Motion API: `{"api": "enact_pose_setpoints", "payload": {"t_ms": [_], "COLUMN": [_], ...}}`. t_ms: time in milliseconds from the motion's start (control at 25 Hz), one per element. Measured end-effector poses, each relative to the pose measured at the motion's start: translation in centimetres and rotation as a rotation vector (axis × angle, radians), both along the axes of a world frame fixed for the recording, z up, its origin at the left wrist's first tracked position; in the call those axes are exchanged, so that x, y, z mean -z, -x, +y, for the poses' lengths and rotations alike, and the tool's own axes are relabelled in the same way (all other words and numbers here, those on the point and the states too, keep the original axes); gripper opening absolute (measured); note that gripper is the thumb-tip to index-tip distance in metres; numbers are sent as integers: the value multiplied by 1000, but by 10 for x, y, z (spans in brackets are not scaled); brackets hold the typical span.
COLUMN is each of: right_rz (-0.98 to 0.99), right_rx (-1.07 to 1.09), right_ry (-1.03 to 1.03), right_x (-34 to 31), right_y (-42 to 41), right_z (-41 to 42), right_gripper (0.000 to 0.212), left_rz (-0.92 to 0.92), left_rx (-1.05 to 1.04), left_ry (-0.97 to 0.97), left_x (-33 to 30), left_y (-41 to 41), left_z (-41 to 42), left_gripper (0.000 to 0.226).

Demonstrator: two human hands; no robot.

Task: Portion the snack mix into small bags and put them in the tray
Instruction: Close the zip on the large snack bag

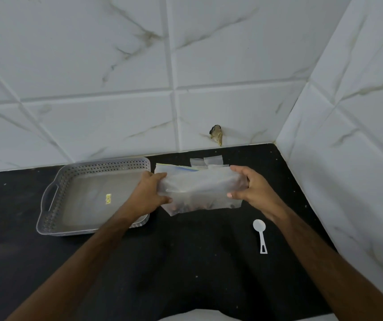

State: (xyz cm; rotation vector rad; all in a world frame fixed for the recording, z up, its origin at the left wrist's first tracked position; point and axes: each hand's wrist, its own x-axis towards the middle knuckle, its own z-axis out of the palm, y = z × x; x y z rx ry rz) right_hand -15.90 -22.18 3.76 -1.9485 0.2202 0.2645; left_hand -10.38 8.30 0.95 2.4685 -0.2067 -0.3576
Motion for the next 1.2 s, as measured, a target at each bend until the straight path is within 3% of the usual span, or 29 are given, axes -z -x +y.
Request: {"api": "enact_pose_setpoints", "payload": {"t_ms": [120, 320, 400, 520, 600, 760, 800, 920, 1120, 1200], "right_rz": [-84, -231, -227, -174, -50, 469, 523, 466, 403, 382], "right_rx": [-97, -3, 37, 36, -4, -70, -72, -97, -81, -22], "right_ry": [363, 509, 349, -391, -723, -707, -706, -698, -676, -702], "right_x": [4, 10, 5, -12, -13, 23, 31, 32, 19, 21], "right_y": [-4, -6, -5, -3, -3, 10, 15, 17, 8, 4], "right_z": [-1, -13, -24, -32, -30, -20, -20, -16, 12, 18], "right_gripper": [74, 15, 17, 30, 49, 60, 63, 60, 49, 50], "left_rz": [-114, -246, -179, 169, 237, 339, 380, 447, 483, 620], "left_rx": [35, 52, 13, -125, -237, -537, -583, -561, -491, -473], "left_ry": [-173, -113, 122, 846, 1059, 998, 983, 1038, 851, 868], "left_x": [3, 2, 0, -11, -15, 9, 16, 23, 19, 18], "left_y": [0, -7, -10, -6, 3, 16, 18, 25, 27, 28], "left_z": [-6, 0, 7, 9, -7, -27, -24, -8, 5, 12], "left_gripper": [78, 26, 15, 28, 24, 26, 27, 31, 40, 42]}}
